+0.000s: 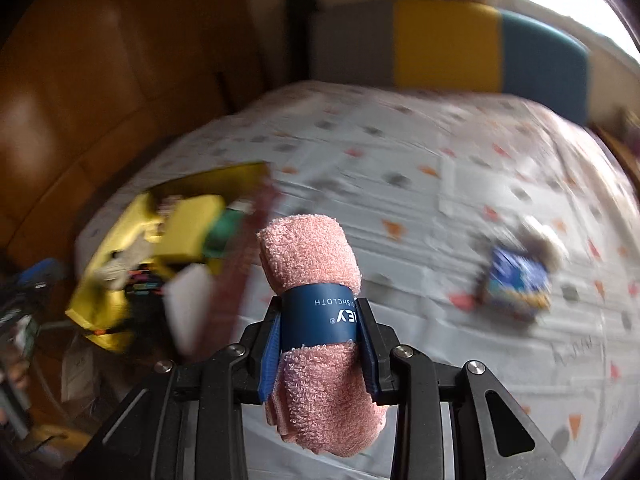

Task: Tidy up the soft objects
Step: 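Carry the pink towel roll into the gold tray and open the right gripper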

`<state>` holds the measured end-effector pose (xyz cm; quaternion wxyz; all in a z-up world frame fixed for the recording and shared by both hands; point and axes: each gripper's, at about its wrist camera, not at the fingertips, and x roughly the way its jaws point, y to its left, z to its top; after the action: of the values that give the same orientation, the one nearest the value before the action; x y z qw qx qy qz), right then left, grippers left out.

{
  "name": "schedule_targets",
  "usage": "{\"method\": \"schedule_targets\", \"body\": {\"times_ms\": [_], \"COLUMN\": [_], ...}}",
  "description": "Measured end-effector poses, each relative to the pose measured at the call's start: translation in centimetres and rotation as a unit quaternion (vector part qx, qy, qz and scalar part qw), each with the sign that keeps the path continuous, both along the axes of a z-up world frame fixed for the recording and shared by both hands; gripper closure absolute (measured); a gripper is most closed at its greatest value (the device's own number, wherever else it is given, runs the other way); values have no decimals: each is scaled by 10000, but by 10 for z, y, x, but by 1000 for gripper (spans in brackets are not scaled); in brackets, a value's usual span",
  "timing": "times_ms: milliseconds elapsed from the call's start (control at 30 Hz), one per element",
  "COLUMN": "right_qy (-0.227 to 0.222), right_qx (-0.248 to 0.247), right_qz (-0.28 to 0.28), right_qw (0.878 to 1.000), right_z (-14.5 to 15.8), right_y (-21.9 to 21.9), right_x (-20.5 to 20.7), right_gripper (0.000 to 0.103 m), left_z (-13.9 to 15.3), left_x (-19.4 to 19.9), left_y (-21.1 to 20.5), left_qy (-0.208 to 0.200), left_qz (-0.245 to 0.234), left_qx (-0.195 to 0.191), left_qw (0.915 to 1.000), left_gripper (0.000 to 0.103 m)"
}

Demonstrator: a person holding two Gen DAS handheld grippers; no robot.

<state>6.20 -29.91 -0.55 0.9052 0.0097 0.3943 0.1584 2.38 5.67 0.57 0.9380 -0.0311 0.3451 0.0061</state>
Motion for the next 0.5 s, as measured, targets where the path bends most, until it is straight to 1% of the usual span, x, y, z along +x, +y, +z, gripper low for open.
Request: {"method": "schedule_targets", "body": {"times_ms": [100,167,200,233,267,333,367,400,467,500], "right_qy": [-37,-44,-1,62,79,179,220,343,616,767], "right_qx": [-164,-390,-514,-635,-751,-1088,-1202,-1324,-1469,-1579], "right_qz": [834,1371,1683,2011,2210,2722,2895,3144,3417,3576], "right_qw": [9964,9898,9844,9775,9723,9559,9494,9394,9262,9172], "right_z": [13,17,18,18,17,12,8,1,-13,-23], "right_y": [44,77,95,114,128,165,180,201,226,241], "right_x": [0,-1,-1,-1,-3,-3,-2,1,6,8], "right_gripper": [69,69,69,69,69,69,69,69,69,69], "left_z": [-1,0,0,0,0,-1,-1,-2,-5,-6], "left_x": [-1,-3,-4,-4,-4,-5,-5,-6,-7,-7], "left_y": [6,13,17,22,28,40,45,50,60,64], "left_qy": [0,-31,-51,-66,-70,-73,-72,-62,-25,-5], "left_qz": [56,149,208,271,349,515,574,634,753,803], "left_qx": [-76,-147,-173,-199,-227,-243,-250,-268,-310,-322], "left_qw": [10000,9998,9996,9994,9991,9983,9980,9976,9967,9962], "left_gripper": [39,39,39,39,39,39,39,39,39,39]}}
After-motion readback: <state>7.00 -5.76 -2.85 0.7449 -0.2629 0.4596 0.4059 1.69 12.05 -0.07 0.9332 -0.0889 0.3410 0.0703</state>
